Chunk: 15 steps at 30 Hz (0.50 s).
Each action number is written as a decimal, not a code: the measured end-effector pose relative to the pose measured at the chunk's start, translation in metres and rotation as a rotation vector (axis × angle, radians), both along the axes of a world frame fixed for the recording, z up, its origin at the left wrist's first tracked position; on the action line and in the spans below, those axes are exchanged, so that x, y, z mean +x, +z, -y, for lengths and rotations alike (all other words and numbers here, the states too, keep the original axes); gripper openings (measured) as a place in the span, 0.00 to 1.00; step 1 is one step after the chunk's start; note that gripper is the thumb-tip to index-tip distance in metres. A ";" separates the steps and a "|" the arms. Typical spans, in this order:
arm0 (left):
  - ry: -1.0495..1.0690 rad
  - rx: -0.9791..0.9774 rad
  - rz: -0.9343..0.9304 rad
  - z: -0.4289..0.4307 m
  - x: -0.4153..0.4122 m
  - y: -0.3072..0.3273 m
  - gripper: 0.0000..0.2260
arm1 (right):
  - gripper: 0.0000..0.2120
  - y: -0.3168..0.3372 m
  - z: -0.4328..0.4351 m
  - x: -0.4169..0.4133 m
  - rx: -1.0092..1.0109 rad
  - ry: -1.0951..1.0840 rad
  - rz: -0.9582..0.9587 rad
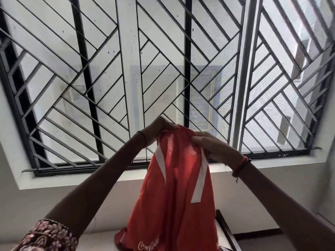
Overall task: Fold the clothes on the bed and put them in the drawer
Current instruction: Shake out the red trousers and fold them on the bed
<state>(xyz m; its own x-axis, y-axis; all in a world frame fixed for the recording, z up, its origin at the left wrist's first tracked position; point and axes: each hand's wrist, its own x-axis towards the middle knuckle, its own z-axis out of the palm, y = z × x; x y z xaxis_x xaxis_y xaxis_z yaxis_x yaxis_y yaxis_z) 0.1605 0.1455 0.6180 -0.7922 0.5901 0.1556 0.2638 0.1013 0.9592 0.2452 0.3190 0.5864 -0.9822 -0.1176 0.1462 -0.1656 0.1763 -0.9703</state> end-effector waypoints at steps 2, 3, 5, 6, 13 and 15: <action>0.030 -0.001 -0.016 0.001 0.002 0.000 0.16 | 0.11 0.001 0.001 0.001 0.006 0.062 0.017; 0.030 0.000 -0.031 0.001 0.001 0.000 0.18 | 0.13 0.001 0.002 0.002 0.066 0.051 -0.001; 0.038 -0.011 -0.047 0.000 0.002 0.000 0.23 | 0.09 -0.001 0.004 0.002 0.175 -0.030 -0.073; 0.048 -0.016 -0.060 0.000 0.002 -0.001 0.27 | 0.08 -0.002 0.005 0.001 0.199 -0.077 -0.097; 0.001 -0.140 -0.097 0.004 0.002 0.000 0.16 | 0.08 -0.002 0.001 0.003 0.065 -0.122 0.029; -0.012 -0.177 -0.122 0.005 0.001 -0.003 0.12 | 0.07 -0.003 0.000 0.005 0.034 -0.086 0.095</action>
